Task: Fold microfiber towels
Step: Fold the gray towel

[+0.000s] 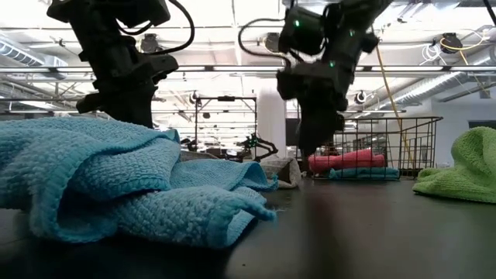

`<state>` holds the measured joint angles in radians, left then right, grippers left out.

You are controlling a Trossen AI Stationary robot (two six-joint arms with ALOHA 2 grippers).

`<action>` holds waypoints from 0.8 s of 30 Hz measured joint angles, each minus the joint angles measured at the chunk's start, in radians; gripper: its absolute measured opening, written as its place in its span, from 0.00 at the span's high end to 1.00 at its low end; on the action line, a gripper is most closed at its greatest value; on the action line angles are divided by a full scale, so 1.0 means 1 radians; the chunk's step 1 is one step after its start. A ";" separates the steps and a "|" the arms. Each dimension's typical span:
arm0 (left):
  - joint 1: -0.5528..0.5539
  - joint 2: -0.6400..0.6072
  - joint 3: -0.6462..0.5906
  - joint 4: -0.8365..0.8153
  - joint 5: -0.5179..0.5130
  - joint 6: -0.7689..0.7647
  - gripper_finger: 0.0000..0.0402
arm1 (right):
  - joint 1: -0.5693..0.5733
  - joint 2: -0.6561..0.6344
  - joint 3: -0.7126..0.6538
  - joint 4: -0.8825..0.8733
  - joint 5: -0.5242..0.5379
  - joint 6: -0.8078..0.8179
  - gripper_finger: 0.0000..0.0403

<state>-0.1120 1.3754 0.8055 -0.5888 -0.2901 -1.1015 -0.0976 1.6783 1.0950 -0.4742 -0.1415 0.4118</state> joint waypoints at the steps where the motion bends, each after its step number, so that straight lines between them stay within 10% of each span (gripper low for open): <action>1: 0.000 0.000 0.000 0.000 0.000 0.000 0.90 | -0.012 0.000 -0.017 0.022 -0.018 0.020 0.65; 10: 0.000 0.000 0.000 0.001 0.000 -0.001 0.90 | -0.081 0.001 -0.163 0.304 -0.073 0.148 0.65; 24: 0.000 0.000 0.000 0.002 -0.008 -0.007 0.90 | -0.077 0.005 -0.169 0.247 -0.072 0.151 0.65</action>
<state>-0.1120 1.3754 0.8055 -0.5870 -0.2985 -1.1088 -0.1745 1.6829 0.9257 -0.2277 -0.2134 0.5630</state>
